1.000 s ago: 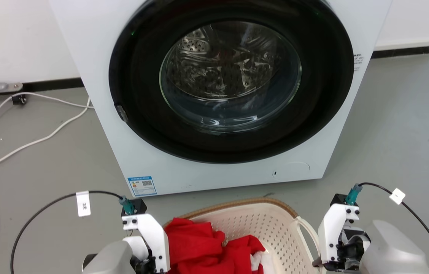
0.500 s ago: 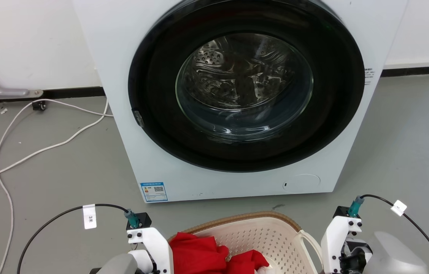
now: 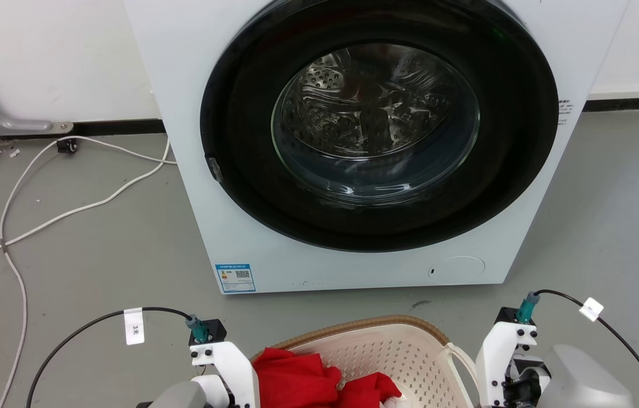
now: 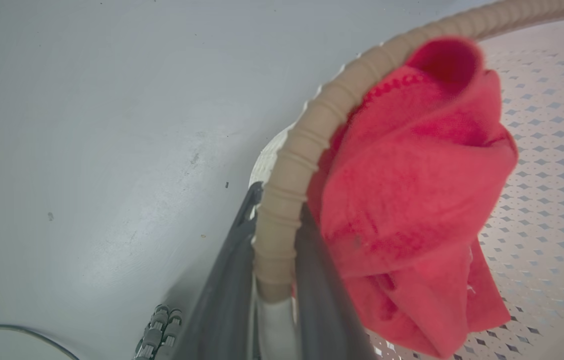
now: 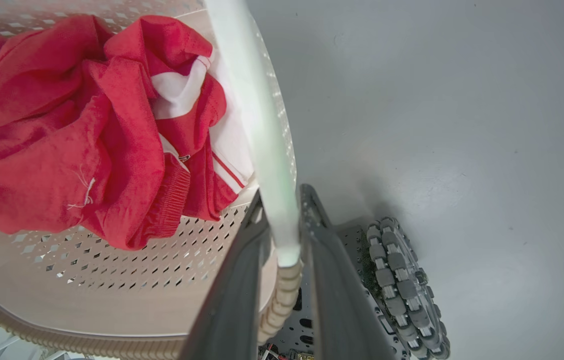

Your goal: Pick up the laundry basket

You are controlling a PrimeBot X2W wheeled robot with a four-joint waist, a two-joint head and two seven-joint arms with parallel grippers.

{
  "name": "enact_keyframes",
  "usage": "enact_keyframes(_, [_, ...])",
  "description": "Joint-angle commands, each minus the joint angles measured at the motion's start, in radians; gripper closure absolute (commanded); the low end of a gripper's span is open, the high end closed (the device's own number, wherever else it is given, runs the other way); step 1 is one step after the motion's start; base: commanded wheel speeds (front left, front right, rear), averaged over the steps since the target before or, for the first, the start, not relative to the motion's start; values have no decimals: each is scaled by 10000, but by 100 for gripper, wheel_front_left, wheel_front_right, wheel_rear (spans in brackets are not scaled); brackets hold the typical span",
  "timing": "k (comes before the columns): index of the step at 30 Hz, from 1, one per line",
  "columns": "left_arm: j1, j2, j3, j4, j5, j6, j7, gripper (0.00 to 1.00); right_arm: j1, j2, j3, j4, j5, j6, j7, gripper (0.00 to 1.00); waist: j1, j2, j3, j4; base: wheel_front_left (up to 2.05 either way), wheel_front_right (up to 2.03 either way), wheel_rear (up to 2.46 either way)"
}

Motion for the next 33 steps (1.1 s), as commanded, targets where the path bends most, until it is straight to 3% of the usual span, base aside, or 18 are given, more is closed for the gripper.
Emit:
enact_keyframes(1, [-58,-94,-34,-37,-40,15,-71,100,-207,137,-71,-51,33,-7,-67,100,0,-1,14,1,0,0,0])
enact_keyframes(33, [-347,-106,-289,-49,-255,-2,2,100,-159,327,-285,-54,15,-3,-112,100,0,-1,167,16,0,0,0])
